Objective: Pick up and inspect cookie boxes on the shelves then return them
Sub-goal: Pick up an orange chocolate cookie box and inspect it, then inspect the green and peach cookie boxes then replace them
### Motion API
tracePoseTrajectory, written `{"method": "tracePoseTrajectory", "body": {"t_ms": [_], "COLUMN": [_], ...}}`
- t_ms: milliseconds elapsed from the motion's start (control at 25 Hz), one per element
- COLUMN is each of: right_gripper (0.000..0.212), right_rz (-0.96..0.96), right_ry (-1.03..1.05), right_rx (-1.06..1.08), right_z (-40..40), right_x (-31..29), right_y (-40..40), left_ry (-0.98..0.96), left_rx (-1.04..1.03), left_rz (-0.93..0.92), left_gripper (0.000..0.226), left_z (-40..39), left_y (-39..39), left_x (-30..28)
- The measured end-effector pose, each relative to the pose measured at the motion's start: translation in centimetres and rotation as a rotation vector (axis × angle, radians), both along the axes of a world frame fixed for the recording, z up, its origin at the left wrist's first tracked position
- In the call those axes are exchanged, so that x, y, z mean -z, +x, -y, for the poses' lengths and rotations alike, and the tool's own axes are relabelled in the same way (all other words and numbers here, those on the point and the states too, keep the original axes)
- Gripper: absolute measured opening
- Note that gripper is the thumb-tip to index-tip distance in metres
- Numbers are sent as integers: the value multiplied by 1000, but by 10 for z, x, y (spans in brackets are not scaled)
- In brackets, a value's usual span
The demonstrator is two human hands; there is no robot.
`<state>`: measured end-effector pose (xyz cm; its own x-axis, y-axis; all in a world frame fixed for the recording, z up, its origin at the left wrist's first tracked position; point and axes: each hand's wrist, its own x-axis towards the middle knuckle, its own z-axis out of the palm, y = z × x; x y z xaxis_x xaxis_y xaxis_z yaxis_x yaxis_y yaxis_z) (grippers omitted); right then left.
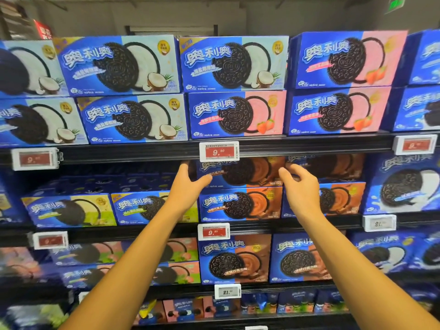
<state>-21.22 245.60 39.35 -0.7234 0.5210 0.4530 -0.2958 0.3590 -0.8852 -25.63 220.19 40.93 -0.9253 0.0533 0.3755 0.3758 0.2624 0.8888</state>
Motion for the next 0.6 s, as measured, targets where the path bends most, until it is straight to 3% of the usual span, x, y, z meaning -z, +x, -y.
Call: {"method": "tracePoseTrajectory", "body": {"t_ms": [80,240,440,600], "right_gripper": [37,33,26,18], "right_rz": [-7,-6,-3,-12], "right_ry": [-34,-89,-161,-361], "right_rx": [-49,-138,-230,-333], "right_z": [-2,-6,-18,-12], "right_x": [1,5,6,7], "right_y": [5,19,35,44], "left_ry": [58,153,342,497], "left_rx": [26,-6,-27,-3], "left_rz": [24,75,158,179], "left_gripper": [39,47,14,22], "left_z": [1,7,28,60], "left_y": [7,22,54,90], "left_x": [0,8,18,26]}}
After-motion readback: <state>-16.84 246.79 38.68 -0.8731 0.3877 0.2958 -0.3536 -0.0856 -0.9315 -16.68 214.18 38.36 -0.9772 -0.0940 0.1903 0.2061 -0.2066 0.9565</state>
